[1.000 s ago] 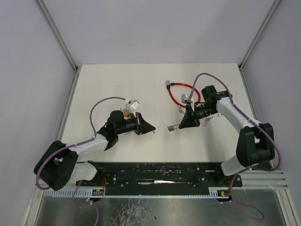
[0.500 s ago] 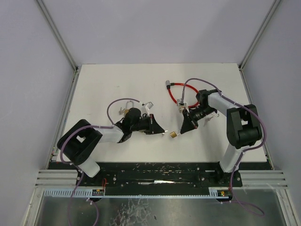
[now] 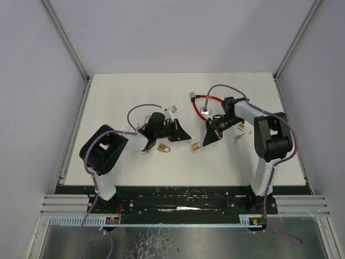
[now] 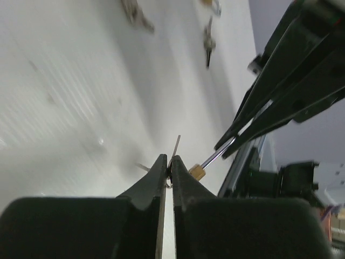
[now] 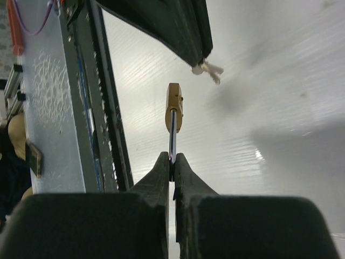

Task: Lock with the key
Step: Place the key at the center of the board.

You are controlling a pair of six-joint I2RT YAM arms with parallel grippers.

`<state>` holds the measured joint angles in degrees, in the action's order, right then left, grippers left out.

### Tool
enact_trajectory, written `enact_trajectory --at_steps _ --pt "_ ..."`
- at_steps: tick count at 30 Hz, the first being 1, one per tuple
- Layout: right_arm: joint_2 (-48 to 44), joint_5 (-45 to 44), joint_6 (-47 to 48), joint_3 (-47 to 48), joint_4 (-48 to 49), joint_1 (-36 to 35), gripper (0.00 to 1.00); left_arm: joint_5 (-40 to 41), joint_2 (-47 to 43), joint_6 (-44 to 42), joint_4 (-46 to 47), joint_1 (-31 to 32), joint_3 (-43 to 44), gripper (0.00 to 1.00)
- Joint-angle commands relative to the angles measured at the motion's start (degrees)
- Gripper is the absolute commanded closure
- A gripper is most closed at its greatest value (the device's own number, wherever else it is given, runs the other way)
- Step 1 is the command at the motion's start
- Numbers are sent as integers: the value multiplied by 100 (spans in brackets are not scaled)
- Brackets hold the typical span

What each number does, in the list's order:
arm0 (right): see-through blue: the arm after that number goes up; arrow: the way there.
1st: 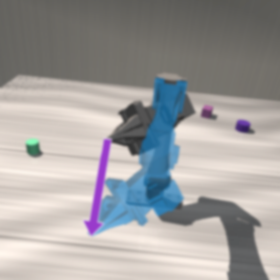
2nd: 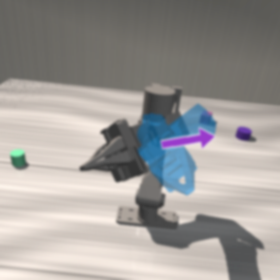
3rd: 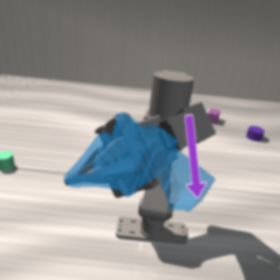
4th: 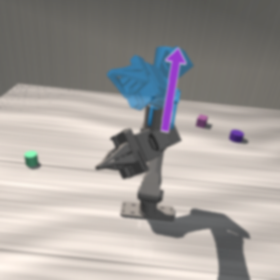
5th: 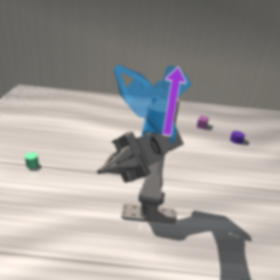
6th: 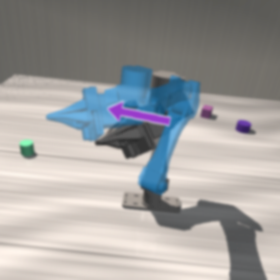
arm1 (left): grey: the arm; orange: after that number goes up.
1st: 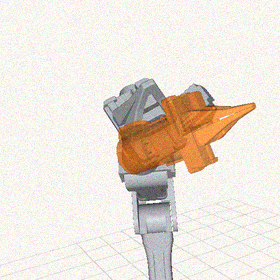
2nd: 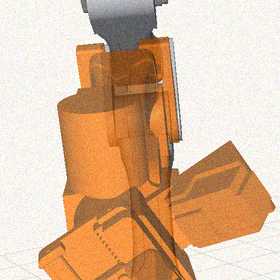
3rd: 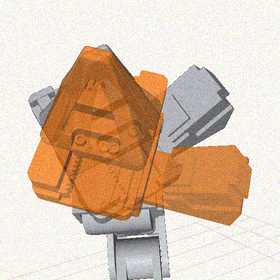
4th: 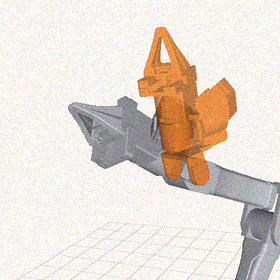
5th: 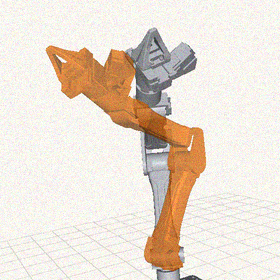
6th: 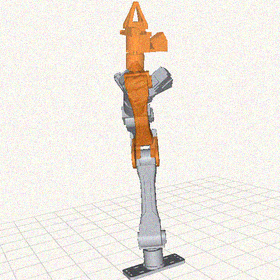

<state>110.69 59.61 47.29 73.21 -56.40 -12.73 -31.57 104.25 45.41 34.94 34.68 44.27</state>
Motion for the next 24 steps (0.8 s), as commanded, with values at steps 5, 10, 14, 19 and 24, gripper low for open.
enact_trajectory --at_steps 5,10,14,19,24 --pt "393 -348 -3012 857 2277 18 98 517 418 39 -545 -987 1165 99" --pt "1120 -373 -4370 1861 3085 -47 97 517 969 12 -880 -1385 1743 99" --pt "1731 -448 -4555 2649 2955 -322 95 501 1305 -179 -1200 -1584 2127 98" --pt "2153 -427 -5189 2930 3462 -538 95 512 1543 -404 -1567 -1649 2549 94" --pt "2399 -490 -5291 3270 3443 -615 93 839 1506 -695 -1866 -1671 2611 89"
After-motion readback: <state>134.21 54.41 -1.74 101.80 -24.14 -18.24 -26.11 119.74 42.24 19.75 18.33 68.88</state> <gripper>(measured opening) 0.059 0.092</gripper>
